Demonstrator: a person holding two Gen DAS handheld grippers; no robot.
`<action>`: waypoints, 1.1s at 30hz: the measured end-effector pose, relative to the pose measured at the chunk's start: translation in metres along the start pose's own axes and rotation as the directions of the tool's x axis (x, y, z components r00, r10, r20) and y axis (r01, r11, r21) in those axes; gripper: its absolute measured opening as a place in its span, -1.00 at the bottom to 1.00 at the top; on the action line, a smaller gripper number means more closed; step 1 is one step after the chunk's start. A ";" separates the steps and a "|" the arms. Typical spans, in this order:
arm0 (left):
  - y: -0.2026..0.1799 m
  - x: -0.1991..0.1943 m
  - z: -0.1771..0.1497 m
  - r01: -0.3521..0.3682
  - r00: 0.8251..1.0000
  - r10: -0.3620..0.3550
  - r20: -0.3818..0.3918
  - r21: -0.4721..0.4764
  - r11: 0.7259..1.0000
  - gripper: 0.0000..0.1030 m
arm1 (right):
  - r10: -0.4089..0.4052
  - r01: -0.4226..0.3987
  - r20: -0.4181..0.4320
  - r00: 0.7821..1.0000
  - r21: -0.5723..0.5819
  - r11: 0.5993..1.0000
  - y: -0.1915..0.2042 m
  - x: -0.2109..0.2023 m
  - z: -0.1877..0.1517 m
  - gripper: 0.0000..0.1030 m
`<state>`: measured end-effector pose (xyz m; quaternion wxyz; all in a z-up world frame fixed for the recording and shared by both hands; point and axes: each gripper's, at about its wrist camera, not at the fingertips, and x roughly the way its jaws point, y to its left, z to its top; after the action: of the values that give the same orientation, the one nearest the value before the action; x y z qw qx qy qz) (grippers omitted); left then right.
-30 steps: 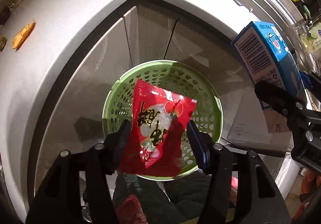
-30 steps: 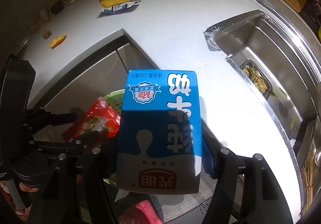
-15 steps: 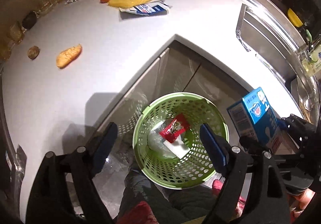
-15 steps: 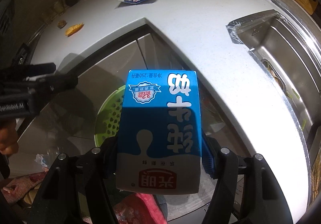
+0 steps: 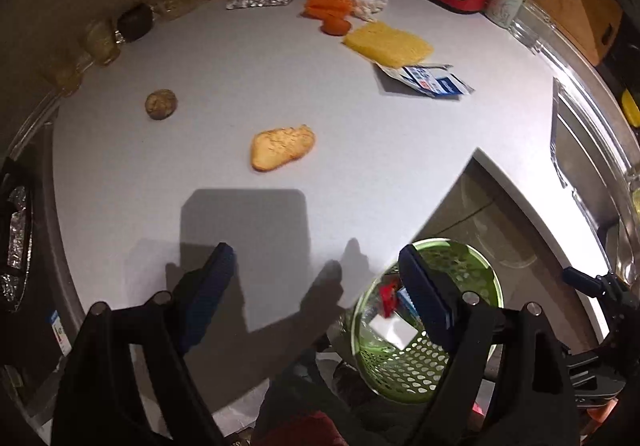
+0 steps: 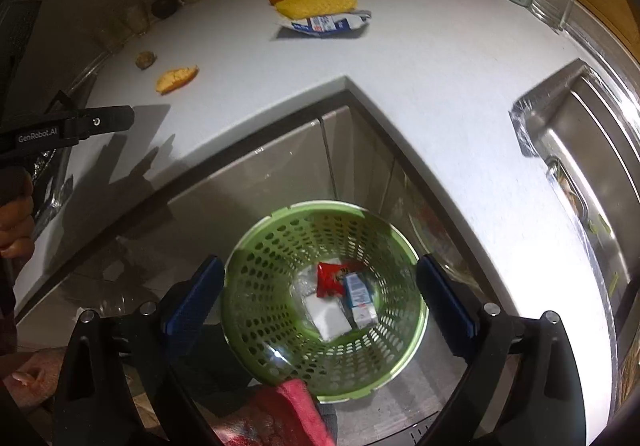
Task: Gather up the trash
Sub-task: 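Drop the red packet into the green basket while the right gripper releases the milk carton there, then grasp the brown potato with the left gripper while the right gripper grasps the bread crust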
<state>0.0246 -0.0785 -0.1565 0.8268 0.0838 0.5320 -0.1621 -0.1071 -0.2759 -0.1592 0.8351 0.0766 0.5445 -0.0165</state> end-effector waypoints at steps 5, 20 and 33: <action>0.053 0.005 0.029 -0.025 0.999 0.027 0.036 -0.070 0.997 0.56 | 0.027 -0.024 0.061 0.998 -0.045 0.999 0.036 0.004 0.047 0.95; 0.148 0.082 0.098 -0.069 0.997 0.073 0.034 -0.099 0.993 0.56 | 0.074 -0.071 0.072 0.995 -0.039 0.997 0.131 0.079 0.155 0.95; 0.151 0.105 0.113 -0.047 0.999 0.048 0.016 -0.047 0.998 -0.30 | 0.039 -0.040 0.024 0.999 0.031 0.999 0.132 0.107 0.160 0.95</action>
<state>0.2152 0.0082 -0.2097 0.8366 0.0759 0.5266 -0.1306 0.0956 -0.1623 -0.1789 0.8403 0.1001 0.5328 -0.0092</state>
